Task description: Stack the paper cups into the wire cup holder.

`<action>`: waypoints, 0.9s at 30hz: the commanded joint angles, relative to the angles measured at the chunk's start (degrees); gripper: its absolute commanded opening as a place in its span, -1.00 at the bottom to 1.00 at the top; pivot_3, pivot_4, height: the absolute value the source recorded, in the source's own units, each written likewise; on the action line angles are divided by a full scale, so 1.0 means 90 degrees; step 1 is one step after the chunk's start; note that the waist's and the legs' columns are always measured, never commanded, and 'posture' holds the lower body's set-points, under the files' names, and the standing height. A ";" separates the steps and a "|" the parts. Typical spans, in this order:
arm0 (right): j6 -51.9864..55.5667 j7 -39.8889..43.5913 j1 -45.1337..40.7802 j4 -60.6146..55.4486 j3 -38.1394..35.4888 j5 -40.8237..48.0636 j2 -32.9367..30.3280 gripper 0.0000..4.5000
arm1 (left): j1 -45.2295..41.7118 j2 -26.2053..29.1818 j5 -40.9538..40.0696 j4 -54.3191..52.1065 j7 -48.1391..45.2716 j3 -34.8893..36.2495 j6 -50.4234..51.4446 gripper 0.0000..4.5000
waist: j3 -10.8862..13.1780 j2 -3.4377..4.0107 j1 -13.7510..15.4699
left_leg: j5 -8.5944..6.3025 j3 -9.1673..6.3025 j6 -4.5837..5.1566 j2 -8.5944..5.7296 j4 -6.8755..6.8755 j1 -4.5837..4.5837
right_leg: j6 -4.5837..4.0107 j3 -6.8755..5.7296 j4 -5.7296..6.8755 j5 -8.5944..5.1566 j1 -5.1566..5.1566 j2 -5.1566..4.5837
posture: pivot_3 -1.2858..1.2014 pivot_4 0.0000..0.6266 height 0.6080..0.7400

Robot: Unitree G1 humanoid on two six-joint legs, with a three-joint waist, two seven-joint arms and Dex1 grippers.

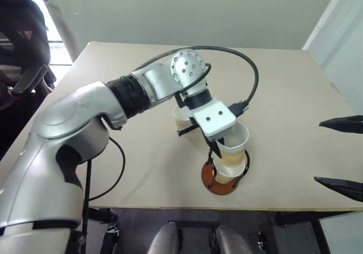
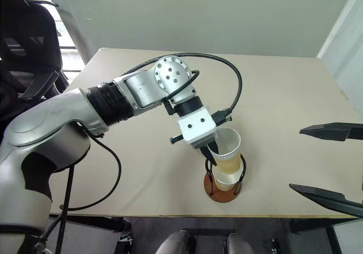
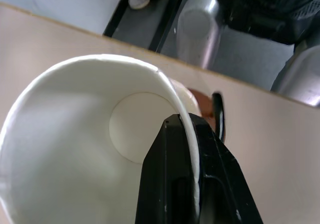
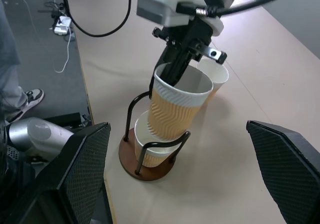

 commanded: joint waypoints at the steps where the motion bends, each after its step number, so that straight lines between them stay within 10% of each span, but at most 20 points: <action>1: -0.0115 -0.0093 0.0011 -0.0034 -0.0152 0.0028 0.0021 1.00 | -0.0031 -0.0035 0.0058 0.0083 -0.0208 0.0286 -0.0019 -0.80 | 0.0000 0.0000 0.0000 | 0.0000 0.0000 0.0000 0.0000 0.0000 -0.0001 | 0.0000 0.0000 0.0001 0.0000 -0.0001 0.0000 | 0.03 -0.52 1.00; 13: -0.0476 -0.0081 -0.0005 0.0129 0.0219 -0.0210 -0.0019 1.00 | 0.0294 -0.0689 0.0528 0.1041 -0.0208 0.1874 0.0439 0.98 | 0.0000 0.0000 0.0016 | 0.0001 0.0000 0.0002 -0.0001 0.0009 -0.0002 | 0.0005 -0.0001 0.0000 0.0002 0.0003 0.0001 | 0.03 -0.52 1.00; 27: -0.1488 -0.0613 -0.0351 0.0782 0.2124 -0.1556 -0.0109 1.00 | 0.1181 0.0515 0.2825 0.3170 -0.0208 0.3740 0.0605 0.98 | -0.0009 0.0038 0.0075 | 0.0024 -0.0007 0.0012 -0.0004 0.0015 -0.0008 | 0.0026 0.0009 0.0010 0.0001 -0.0011 0.0006 | 0.03 -0.52 1.00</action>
